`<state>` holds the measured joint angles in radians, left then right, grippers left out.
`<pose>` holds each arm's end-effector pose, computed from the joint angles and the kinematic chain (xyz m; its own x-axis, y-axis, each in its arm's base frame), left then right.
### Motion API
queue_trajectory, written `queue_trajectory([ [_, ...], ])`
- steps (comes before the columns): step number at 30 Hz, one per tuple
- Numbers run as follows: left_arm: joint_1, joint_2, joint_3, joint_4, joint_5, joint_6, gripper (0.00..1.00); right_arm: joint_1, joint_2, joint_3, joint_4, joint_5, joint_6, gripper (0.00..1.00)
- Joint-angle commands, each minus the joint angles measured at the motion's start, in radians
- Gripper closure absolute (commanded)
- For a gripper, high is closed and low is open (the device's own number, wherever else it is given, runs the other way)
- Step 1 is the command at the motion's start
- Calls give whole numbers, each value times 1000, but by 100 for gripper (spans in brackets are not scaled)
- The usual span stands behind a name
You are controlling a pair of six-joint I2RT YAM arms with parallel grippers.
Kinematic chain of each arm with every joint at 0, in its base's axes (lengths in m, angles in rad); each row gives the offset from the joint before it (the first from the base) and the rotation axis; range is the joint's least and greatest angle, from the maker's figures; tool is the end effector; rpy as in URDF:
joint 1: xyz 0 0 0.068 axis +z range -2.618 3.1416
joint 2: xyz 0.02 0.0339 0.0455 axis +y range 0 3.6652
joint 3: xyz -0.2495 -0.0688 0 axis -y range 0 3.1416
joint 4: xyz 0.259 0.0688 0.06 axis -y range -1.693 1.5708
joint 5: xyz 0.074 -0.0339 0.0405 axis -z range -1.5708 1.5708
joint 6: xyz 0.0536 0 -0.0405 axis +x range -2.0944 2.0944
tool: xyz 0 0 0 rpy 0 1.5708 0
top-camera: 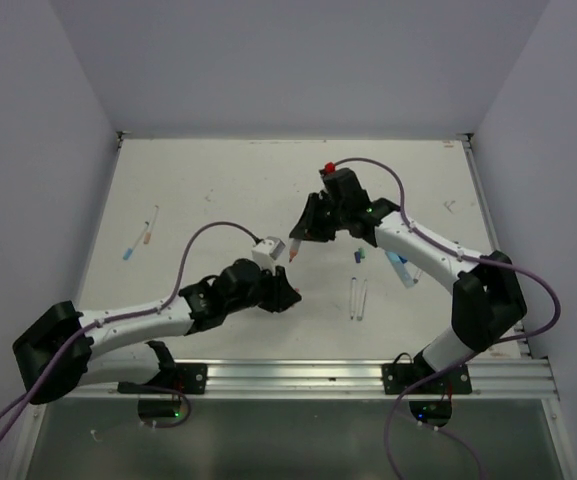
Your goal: Open the pen caps
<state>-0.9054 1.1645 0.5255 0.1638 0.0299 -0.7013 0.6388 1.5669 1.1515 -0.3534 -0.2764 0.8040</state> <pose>0.1707 -0.2201 0.1780 -0.7337 -0.1097 -0.6705 0.4310 0.6877 -0.5842 0.2887 0.2326 0.2261 -0.9137 0.1843 -0.3621 -0.1053 0.7533 0.6492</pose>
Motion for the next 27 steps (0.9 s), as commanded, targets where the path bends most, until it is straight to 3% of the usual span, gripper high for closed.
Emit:
queue_trajectory([
  [1, -205, -3, -45, -136, -204, -78, 100, -117, 31, 187, -48, 259, -78, 100],
  [3, -273, -20, -59, -150, -262, -98, 100, -131, 59, 247, -96, 270, -98, 100],
  [8, -276, -115, -81, -211, -314, -96, 100, -148, 61, 261, -131, 217, -153, 100],
  [13, -247, -189, 20, -332, -349, 6, 100, -148, -8, 101, -148, 123, -250, 100],
  [18, -141, -137, 142, -374, -269, 86, 100, -148, -100, -79, -168, 83, -310, 100],
  [23, -9, -27, 208, -313, -139, 128, 100, -148, -153, -209, -147, 51, -319, 100],
  [27, 22, 61, 271, -253, -52, 131, 100, -146, -136, -294, -99, 7, -310, 100],
])
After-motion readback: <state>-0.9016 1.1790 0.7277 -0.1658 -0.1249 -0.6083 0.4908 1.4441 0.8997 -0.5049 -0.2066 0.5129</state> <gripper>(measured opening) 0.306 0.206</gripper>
